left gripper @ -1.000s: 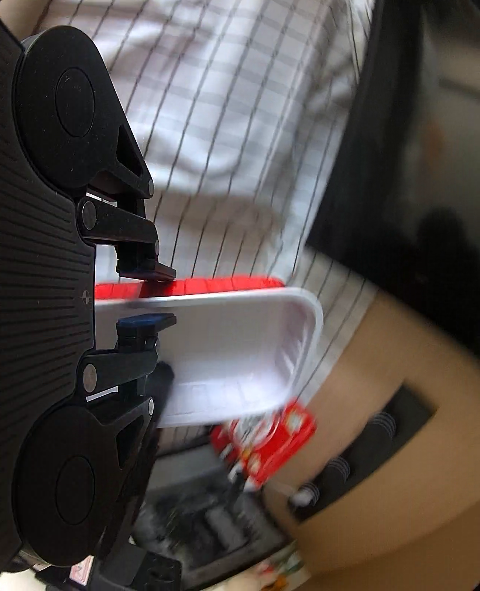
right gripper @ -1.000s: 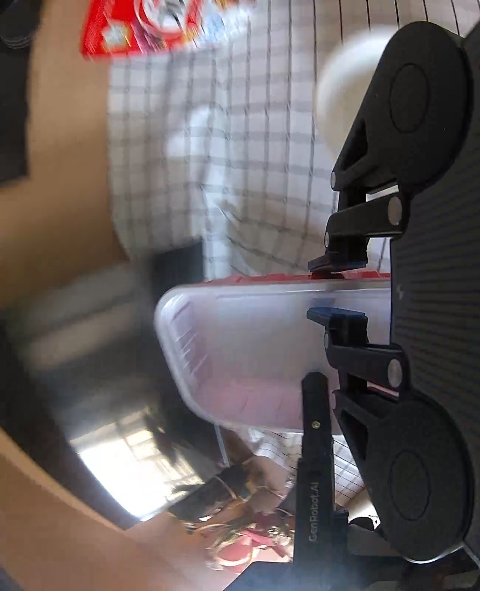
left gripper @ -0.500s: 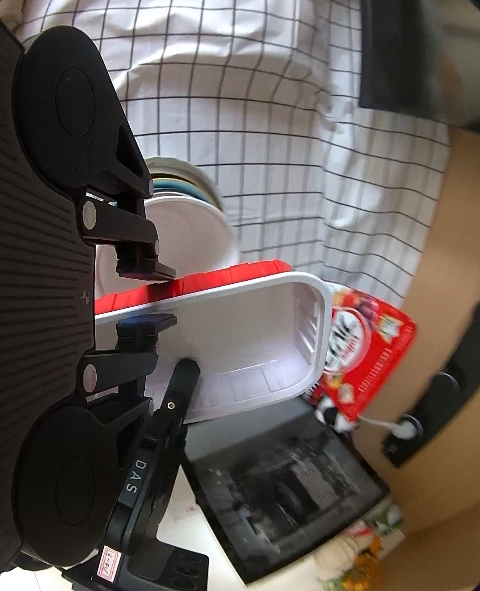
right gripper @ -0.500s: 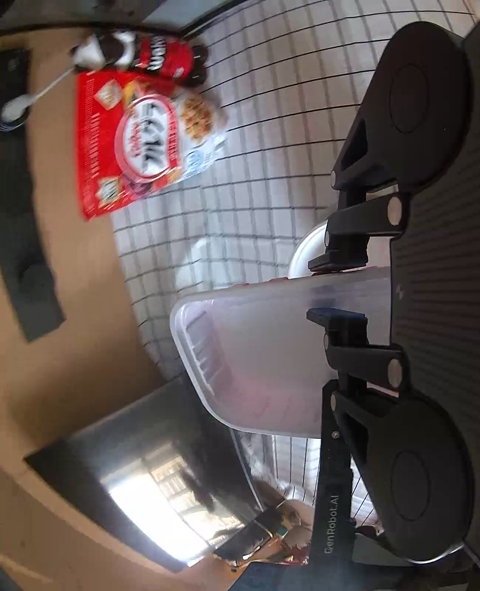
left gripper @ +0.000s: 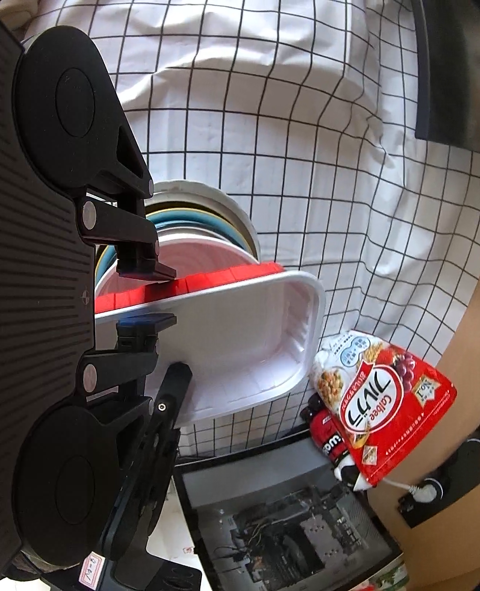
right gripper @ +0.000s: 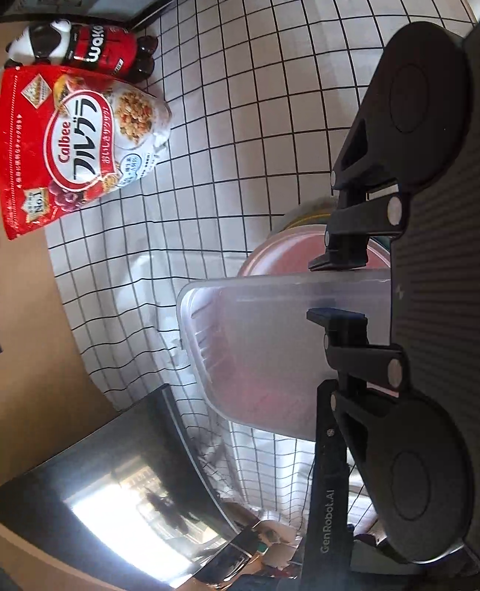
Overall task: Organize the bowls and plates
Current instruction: 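Hold the tray on the stack with both tools and settle it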
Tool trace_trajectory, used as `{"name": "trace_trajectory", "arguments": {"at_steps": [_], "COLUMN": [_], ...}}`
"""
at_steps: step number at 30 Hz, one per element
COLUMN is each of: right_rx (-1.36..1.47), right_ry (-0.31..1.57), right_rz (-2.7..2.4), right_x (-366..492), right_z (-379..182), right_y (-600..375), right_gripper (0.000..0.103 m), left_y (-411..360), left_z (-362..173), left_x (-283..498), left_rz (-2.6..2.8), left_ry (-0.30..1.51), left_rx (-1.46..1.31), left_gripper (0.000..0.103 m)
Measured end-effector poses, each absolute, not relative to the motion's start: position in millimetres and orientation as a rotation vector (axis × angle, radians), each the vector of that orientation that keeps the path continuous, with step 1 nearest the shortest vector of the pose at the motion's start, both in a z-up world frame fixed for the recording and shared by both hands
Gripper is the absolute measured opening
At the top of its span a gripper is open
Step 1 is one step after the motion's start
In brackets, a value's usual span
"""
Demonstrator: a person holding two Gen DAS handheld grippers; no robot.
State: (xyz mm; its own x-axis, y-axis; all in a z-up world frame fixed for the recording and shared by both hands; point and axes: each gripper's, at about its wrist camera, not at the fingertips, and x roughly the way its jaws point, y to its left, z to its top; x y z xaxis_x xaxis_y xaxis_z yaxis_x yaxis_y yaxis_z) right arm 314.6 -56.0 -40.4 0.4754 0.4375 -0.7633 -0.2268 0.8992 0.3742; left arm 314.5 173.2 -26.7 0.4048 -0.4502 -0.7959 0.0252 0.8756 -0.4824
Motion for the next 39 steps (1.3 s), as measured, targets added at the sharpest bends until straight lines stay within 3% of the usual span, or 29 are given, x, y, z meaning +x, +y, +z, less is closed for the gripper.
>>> {"name": "trace_trajectory", "arguments": {"at_steps": [39], "right_rx": [0.200], "right_ry": [0.932], "right_rz": [0.418], "right_x": [336], "right_z": [-24], "right_y": [-48], "right_gripper": [0.021], "left_y": [197], "left_z": [-30], "left_x": [332], "left_rz": [-0.303], "left_ry": [1.098], "left_rx": [-0.550], "left_gripper": [0.019]}}
